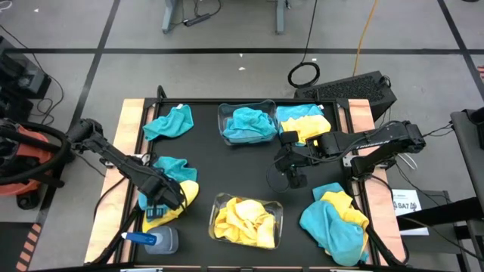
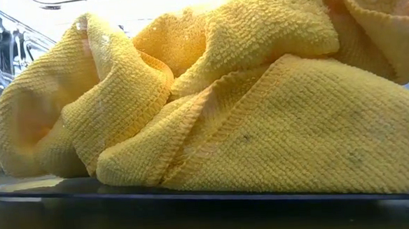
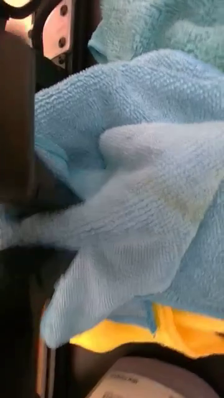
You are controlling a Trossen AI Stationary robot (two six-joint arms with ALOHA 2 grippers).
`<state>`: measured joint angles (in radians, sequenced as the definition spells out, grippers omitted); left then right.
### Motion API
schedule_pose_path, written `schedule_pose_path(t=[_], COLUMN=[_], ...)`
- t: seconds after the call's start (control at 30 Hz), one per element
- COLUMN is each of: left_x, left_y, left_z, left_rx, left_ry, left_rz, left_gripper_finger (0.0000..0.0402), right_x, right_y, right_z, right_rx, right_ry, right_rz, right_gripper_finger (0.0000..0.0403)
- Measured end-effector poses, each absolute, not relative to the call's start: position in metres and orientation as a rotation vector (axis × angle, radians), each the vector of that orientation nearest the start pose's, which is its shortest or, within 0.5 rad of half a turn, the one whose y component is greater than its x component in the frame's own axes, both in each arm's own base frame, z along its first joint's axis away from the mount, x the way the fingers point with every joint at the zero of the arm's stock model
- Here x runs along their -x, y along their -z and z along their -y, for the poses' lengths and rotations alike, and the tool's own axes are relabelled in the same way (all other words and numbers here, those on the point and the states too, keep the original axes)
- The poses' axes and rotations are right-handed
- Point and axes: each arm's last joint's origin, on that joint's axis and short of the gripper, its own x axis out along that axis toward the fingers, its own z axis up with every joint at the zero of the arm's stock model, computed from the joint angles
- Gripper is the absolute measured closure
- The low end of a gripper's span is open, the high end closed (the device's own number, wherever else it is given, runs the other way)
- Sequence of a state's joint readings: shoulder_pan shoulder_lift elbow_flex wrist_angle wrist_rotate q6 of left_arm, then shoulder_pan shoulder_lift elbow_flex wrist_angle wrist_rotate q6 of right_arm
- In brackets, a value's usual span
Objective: Sort microfiber towel by color & place in baskets
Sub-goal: Put the blue microfiber towel into the top transparent bin
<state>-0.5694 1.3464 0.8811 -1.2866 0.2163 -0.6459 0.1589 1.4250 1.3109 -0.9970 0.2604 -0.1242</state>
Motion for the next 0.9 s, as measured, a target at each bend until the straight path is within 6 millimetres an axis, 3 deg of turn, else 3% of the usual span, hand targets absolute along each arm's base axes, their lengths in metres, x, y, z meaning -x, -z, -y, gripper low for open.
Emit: schedule_pose_path(t=[0.07, 0.27, 0.43, 0.67, 0.9], left_x=[-0.157, -0.164, -0.172, -0.181, -0.188], left_y=[-0.213, -0.237, -0.281, -0.349, -0.391], left_z=[0.108, 0.111, 0.110, 0.104, 0.091], left_rx=[0.146, 0.115, 0.015, -0.152, -0.401], left_ry=[-0.003, -0.018, -0.095, -0.208, -0.317], left_rz=[-1.841, -1.785, -1.650, -1.290, -1.005], left_gripper_finger=[0.0383, 0.0394, 0.0396, 0.0396, 0.0397], right_x=[-0.272, -0.272, -0.271, -0.269, -0.266], right_y=[-0.311, -0.310, -0.310, -0.309, -0.308], right_z=[-0.036, -0.036, -0.036, -0.036, -0.035], right_rx=[0.343, 0.343, 0.343, 0.333, 0.305], right_ry=[0.024, 0.023, 0.024, 0.031, 0.050], right_rz=[-1.092, -1.100, -1.112, -1.130, -1.162], right_gripper_finger=[0.0122, 0.0122, 0.0122, 0.0122, 0.0122])
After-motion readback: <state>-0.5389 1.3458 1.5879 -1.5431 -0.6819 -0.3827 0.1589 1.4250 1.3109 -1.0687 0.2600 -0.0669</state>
